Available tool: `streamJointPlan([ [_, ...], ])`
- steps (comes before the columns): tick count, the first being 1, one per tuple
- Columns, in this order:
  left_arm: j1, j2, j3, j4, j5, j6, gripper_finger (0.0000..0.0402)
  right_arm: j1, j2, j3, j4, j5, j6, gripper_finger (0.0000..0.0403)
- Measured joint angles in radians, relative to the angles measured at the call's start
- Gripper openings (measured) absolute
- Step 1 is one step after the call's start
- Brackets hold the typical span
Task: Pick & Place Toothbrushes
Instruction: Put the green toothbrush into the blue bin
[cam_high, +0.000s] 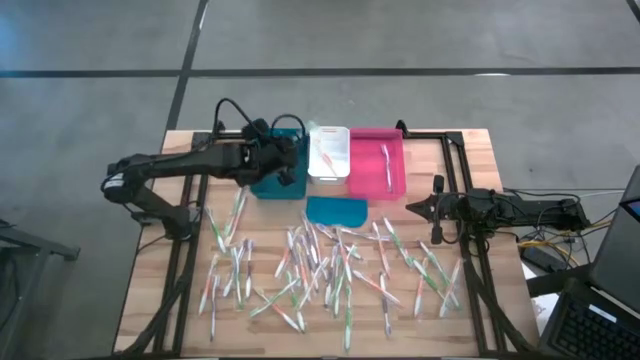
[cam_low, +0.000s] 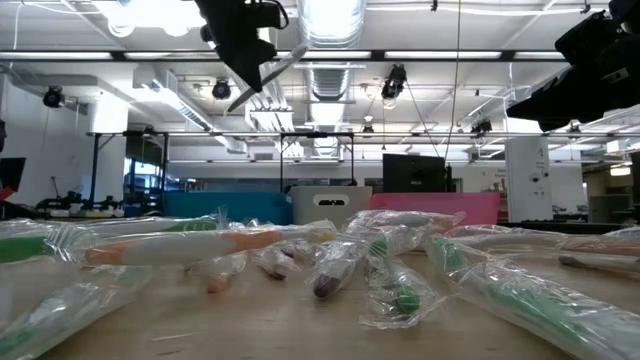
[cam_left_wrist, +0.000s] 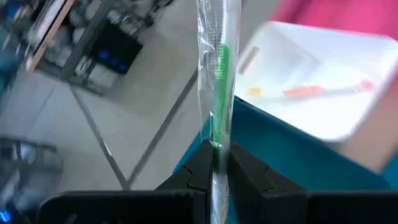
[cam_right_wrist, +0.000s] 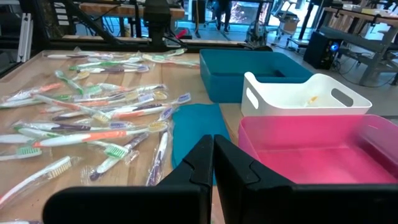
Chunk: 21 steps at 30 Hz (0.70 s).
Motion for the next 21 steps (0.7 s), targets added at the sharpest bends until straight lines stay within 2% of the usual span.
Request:
streamJointPlan([
  [9,0.107,0.0,0.013,-0.001,0.015,-0.192,0.004,0.0,0.0,0.0,0.0,0.0,0.0,0.0008],
  [15,0.208,0.0,0.005,-0.001,0.202,-0.367,0.0037,0.0,0.0,0.0,0.0,0.0,0.0,0.0008],
  [21,0.313,0.0,0.002,-0.024,0.284,-0.475,0.0038,0.0,0.0,0.0,0.0,0.0,0.0,0.0008],
])
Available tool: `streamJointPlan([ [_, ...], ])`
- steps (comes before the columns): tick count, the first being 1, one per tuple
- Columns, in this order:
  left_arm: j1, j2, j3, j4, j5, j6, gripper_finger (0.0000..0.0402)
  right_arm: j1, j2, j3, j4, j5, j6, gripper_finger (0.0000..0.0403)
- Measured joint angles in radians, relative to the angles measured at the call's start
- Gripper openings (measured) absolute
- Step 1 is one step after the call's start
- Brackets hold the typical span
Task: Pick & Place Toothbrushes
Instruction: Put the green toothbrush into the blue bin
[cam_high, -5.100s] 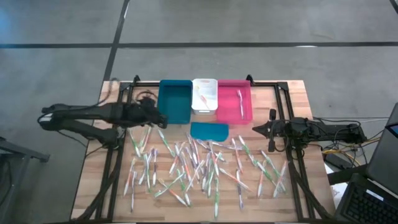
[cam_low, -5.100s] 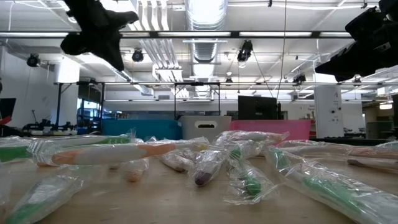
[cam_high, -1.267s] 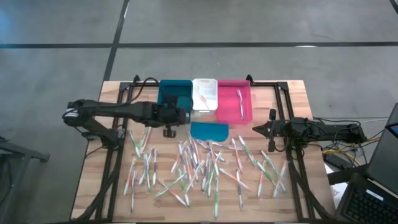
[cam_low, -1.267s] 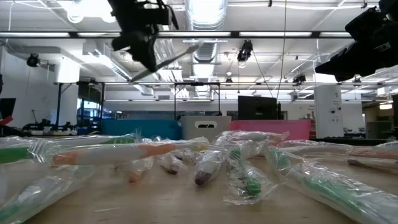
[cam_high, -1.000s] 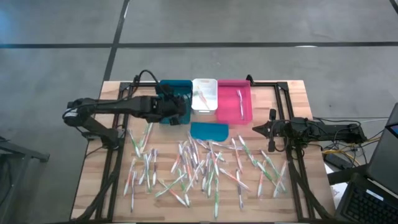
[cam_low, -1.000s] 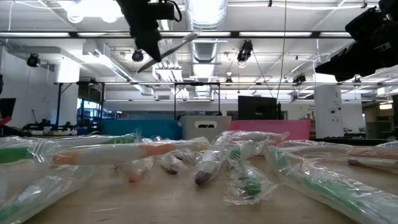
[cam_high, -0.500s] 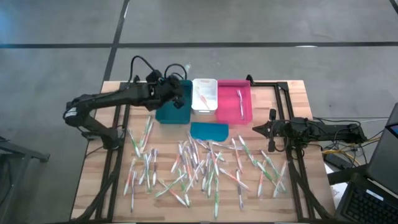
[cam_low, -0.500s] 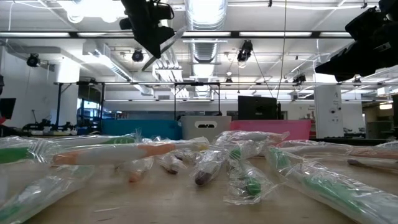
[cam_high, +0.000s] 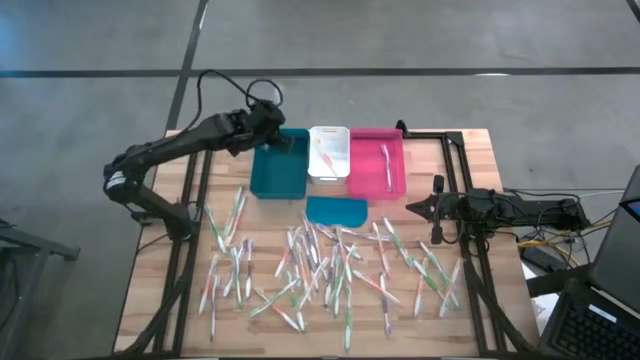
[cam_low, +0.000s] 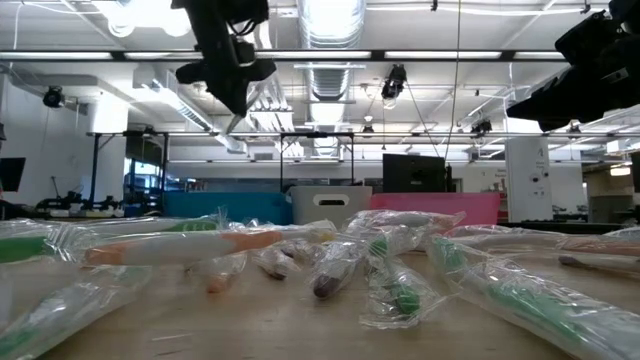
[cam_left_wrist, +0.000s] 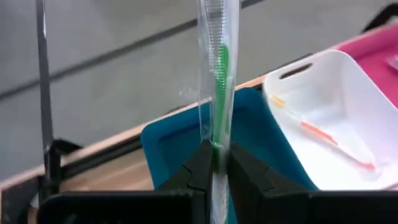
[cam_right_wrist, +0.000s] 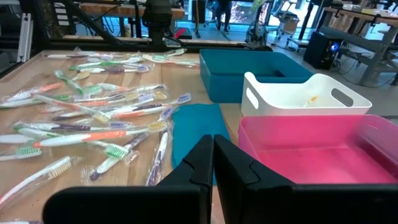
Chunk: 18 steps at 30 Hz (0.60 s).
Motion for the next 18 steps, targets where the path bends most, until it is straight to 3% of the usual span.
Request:
streamJointPlan([
  [15,0.117,0.119,-0.002,-0.053,0.185,-0.055,0.0039,0.0,0.0,0.0,0.0,0.0,0.0,0.0008],
  [18,0.128,0.159,-0.002,-0.072,0.21,-0.125,0.0039,0.0,0.0,0.0,0.0,0.0,0.0,0.0008],
])
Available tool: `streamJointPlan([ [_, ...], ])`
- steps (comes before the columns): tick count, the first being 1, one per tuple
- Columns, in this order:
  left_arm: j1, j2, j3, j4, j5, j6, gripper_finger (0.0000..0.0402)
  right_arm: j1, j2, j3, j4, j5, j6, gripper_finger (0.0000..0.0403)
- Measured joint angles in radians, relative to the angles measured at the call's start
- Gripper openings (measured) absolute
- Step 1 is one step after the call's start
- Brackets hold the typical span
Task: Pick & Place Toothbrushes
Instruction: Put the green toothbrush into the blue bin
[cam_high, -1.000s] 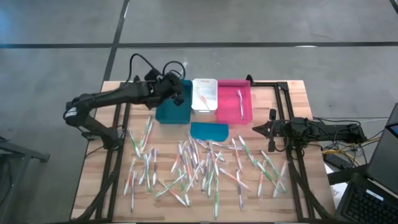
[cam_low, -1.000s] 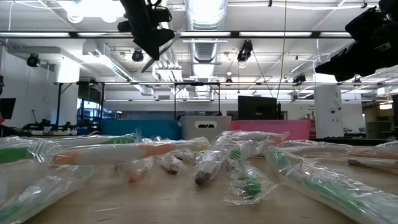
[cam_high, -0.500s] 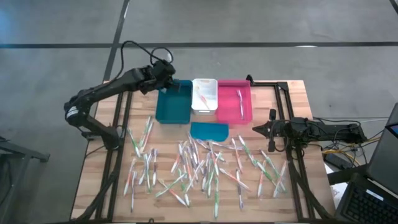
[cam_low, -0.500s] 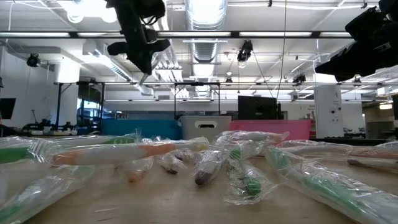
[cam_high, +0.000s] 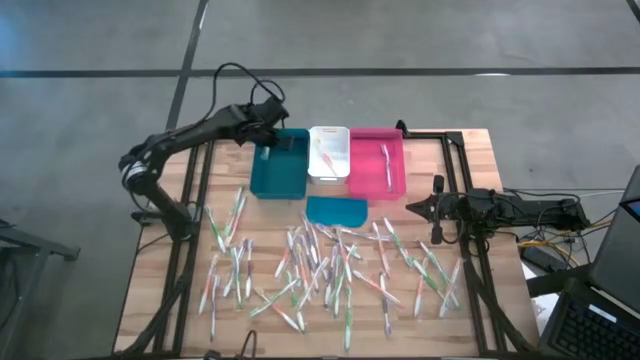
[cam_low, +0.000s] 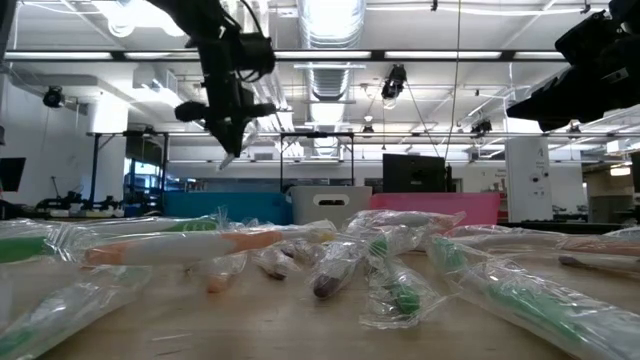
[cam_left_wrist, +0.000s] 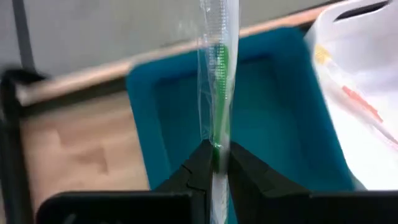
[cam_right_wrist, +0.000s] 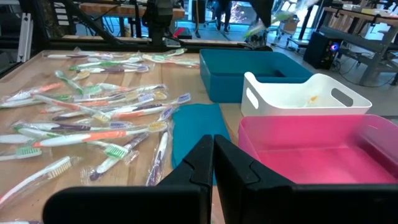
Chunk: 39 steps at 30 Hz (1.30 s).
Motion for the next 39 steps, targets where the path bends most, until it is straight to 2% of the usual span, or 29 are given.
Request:
streamJointPlan([
  [19,0.028,0.192,0.0,-0.079,0.194,-0.069,0.0039,0.0,0.0,0.0,0.0,0.0,0.0,0.0008],
  [34,0.062,0.226,-0.005,-0.125,0.196,-0.123,0.0035,0.0,0.0,0.0,0.0,0.0,0.0,0.0008],
  [39,0.063,0.226,-0.047,-0.11,0.2,-0.145,0.0035,0.0,0.0,0.0,0.0,0.0,0.0,0.0008],
])
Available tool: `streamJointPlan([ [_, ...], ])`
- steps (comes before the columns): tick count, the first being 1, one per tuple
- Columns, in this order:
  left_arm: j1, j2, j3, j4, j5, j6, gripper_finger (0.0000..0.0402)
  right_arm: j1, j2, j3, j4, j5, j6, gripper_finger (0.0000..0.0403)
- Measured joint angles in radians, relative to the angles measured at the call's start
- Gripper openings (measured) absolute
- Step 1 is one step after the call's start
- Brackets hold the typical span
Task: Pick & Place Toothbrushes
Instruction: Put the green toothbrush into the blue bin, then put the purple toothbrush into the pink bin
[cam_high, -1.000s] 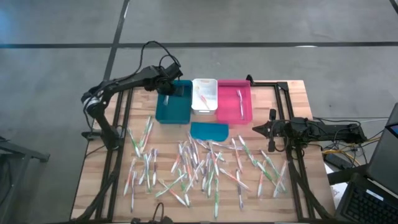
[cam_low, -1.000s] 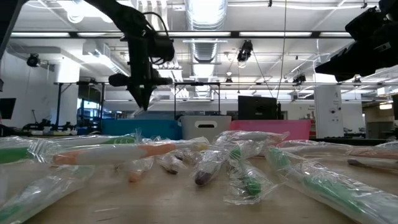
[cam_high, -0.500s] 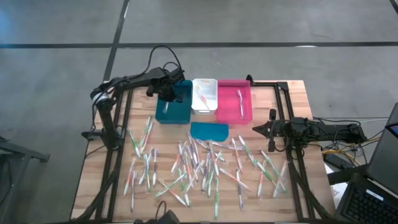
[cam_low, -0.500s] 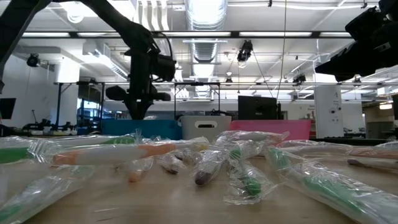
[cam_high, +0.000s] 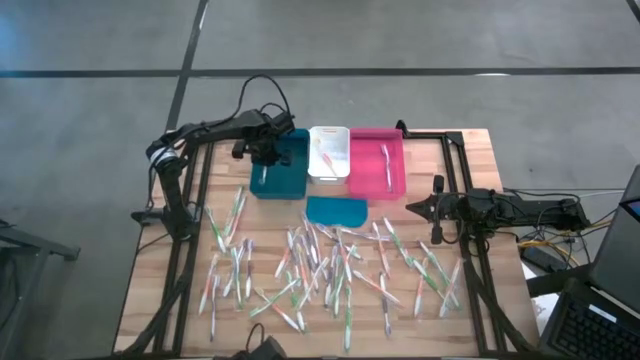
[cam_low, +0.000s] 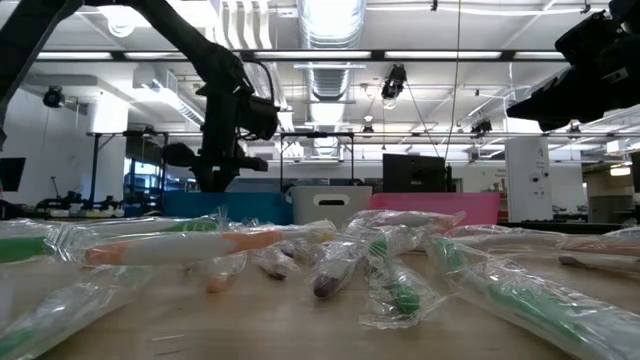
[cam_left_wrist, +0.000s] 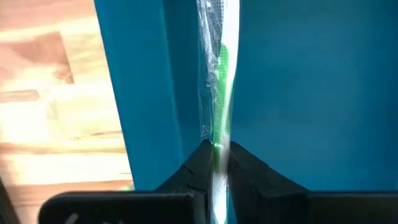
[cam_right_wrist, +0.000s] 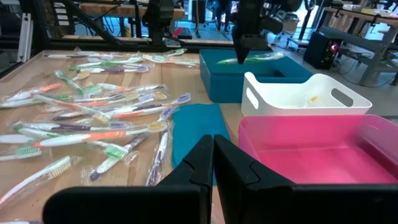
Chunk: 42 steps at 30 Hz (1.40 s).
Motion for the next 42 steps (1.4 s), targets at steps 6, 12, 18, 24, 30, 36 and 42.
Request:
streamJointPlan([
  [6,0.002,0.0,-0.055,0.06,0.026,-0.005,0.0036,0.0,0.0,0.0,0.0,0.0,0.0,0.0008],
  [12,0.002,0.0,-0.078,0.118,0.043,0.021,0.0043,0.0,0.0,0.0,0.0,0.0,0.0,0.0008],
  [18,0.002,0.0,-0.084,0.117,0.043,0.022,0.0063,0.0,0.0,0.0,0.0,0.0,0.0,0.0008],
  [24,0.003,0.0,-0.084,0.116,0.039,0.024,0.0085,0.0,0.0,0.0,0.0,0.0,0.0,0.0008],
  [30,0.004,-0.002,-0.061,0.107,0.04,0.064,0.0105,0.0,0.0,0.0,0.0,0.0,0.0,0.0008],
  [36,0.004,-0.008,-0.012,0.077,0.041,0.098,0.0105,0.0,0.0,0.0,0.0,0.0,0.0,0.0008],
  [42,-0.003,-0.031,0.036,0.019,0.044,0.124,0.0097,0.0,0.0,0.0,0.0,0.0,0.0,0.0008],
])
